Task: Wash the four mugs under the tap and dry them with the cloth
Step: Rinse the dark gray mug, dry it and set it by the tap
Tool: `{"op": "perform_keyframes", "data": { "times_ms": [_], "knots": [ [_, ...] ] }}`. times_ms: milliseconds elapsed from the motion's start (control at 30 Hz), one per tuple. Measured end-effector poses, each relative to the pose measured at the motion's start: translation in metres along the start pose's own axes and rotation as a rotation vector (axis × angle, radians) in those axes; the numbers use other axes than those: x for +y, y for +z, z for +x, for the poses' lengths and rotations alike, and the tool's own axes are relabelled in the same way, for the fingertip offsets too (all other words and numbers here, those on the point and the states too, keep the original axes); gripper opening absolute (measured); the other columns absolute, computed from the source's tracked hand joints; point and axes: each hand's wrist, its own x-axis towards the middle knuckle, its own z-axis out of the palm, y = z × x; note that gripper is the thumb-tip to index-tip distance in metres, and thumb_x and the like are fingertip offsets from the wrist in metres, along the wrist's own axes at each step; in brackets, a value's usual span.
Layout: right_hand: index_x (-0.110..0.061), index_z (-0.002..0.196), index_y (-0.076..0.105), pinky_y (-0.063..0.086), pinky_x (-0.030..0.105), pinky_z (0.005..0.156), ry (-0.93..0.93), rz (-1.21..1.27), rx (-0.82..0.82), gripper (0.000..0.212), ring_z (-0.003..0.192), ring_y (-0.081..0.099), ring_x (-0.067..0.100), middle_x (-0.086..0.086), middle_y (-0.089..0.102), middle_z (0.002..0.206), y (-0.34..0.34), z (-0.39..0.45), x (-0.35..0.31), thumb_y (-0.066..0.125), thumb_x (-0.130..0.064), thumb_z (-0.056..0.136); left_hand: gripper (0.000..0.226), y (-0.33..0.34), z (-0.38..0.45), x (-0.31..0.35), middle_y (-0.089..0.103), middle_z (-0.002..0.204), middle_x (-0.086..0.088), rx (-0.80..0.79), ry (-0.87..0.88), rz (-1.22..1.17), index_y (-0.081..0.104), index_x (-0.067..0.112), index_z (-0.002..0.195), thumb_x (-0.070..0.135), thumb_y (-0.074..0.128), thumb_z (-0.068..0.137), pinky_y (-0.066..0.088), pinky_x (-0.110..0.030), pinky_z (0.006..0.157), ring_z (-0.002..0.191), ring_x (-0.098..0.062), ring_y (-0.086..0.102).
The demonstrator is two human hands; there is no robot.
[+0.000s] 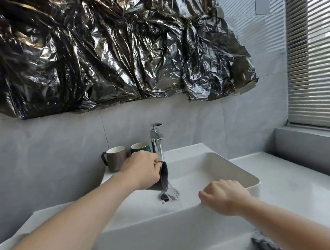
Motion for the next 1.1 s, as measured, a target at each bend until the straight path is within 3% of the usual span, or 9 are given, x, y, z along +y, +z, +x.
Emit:
{"op": "perform_keyframes", "data": {
  "times_ms": [200, 367, 433, 500, 600, 700, 800, 900, 1100],
  "knots": [
    [-0.013, 0.064, 0.046, 0.038, 0.038, 0.069, 0.02, -0.005, -0.004, 0.046, 0.079, 0.049, 0.037, 0.01, 0.048, 0.071, -0.007, -0.009, -0.006, 0.034, -0.044, 0.096, 0.038, -0.009, -0.005, 0.006, 0.067, 0.095, -0.004, -0.026, 0.018, 0.11, 0.042, 0.025, 0.067, 0.034, 0.049, 0.103, 0.035, -0.034, 0.068, 0.086, -0.032, 0.052],
    [-0.007, 0.076, 0.056, 0.035, 0.039, 0.072, -0.049, -0.021, 0.046, 0.054, 0.08, 0.049, 0.04, 0.016, 0.057, 0.079, -0.005, -0.023, -0.009, 0.027, -0.043, 0.105, 0.026, -0.01, -0.011, 0.005, 0.068, 0.101, -0.002, -0.029, 0.106, 0.181, 0.053, 0.024, 0.081, 0.036, 0.049, 0.103, 0.045, -0.037, 0.074, 0.099, -0.032, 0.064],
    [-0.01, 0.086, 0.064, 0.04, 0.039, 0.084, -0.13, 0.078, 0.001, 0.052, 0.09, 0.057, 0.038, 0.01, 0.069, 0.088, -0.007, -0.031, -0.004, 0.031, -0.045, 0.107, 0.026, -0.011, -0.014, 0.005, 0.063, 0.095, 0.001, -0.027, 0.135, 0.199, 0.053, 0.024, 0.081, 0.036, 0.049, 0.103, 0.045, -0.037, 0.073, 0.096, -0.03, 0.063],
    [-0.023, 0.106, 0.074, 0.044, 0.035, 0.099, -0.195, 0.344, -0.045, 0.039, 0.106, 0.065, 0.02, -0.006, 0.076, 0.108, -0.009, -0.041, 0.012, 0.041, -0.042, 0.109, 0.026, -0.011, -0.017, 0.004, 0.054, 0.09, 0.004, -0.018, 0.175, 0.226, 0.051, 0.024, 0.082, 0.037, 0.049, 0.104, 0.041, -0.036, 0.072, 0.096, -0.028, 0.061],
    [-0.033, 0.111, 0.077, 0.046, 0.019, 0.1, -0.249, 0.58, 0.175, 0.028, 0.114, 0.063, -0.004, -0.022, 0.073, 0.118, -0.009, -0.063, 0.046, 0.051, -0.023, 0.106, 0.022, -0.011, -0.024, 0.004, 0.05, 0.09, 0.006, 0.006, 0.24, 0.264, 0.053, 0.024, 0.088, 0.037, 0.047, 0.105, 0.04, -0.035, 0.072, 0.101, -0.026, 0.061],
    [-0.034, 0.099, 0.074, 0.047, 0.021, 0.088, -0.252, 0.35, 0.35, 0.026, 0.101, 0.061, -0.004, -0.025, 0.069, 0.103, 0.002, -0.09, 0.081, 0.051, -0.027, 0.091, 0.024, -0.011, -0.031, 0.005, 0.06, 0.098, 0.004, 0.015, 0.278, 0.29, 0.063, 0.022, 0.098, 0.036, 0.045, 0.106, 0.041, -0.035, 0.073, 0.106, -0.025, 0.062],
    [-0.037, 0.117, 0.068, 0.046, 0.03, 0.101, -0.19, 0.112, 0.111, 0.037, 0.117, 0.055, 0.007, -0.021, 0.061, 0.122, 0.025, -0.115, 0.105, 0.046, -0.044, 0.088, 0.025, -0.011, -0.037, 0.007, 0.065, 0.107, 0.002, 0.045, 0.316, 0.319, 0.066, 0.021, 0.103, 0.035, 0.045, 0.106, 0.04, -0.034, 0.071, 0.108, -0.025, 0.062],
    [-0.039, 0.151, 0.045, 0.024, 0.026, 0.123, -0.172, 0.032, -0.114, 0.056, 0.148, 0.031, 0.005, -0.022, 0.039, 0.157, 0.052, -0.129, 0.119, 0.041, -0.055, 0.097, 0.026, -0.011, -0.041, 0.01, 0.065, 0.109, 0.002, 0.065, 0.348, 0.336, 0.067, 0.021, 0.104, 0.034, 0.045, 0.106, 0.038, -0.033, 0.07, 0.109, -0.025, 0.062],
    [-0.041, 0.162, 0.021, 0.005, 0.026, 0.129, -0.123, 0.051, -0.149, 0.073, 0.155, 0.001, -0.004, -0.034, 0.012, 0.16, 0.057, -0.14, 0.111, 0.037, -0.068, 0.097, 0.025, -0.011, -0.049, 0.001, 0.066, 0.111, 0.002, 0.069, 0.346, 0.308, 0.066, 0.021, 0.109, 0.035, 0.046, 0.106, 0.047, -0.034, 0.077, 0.11, -0.025, 0.061]
  ]
}}
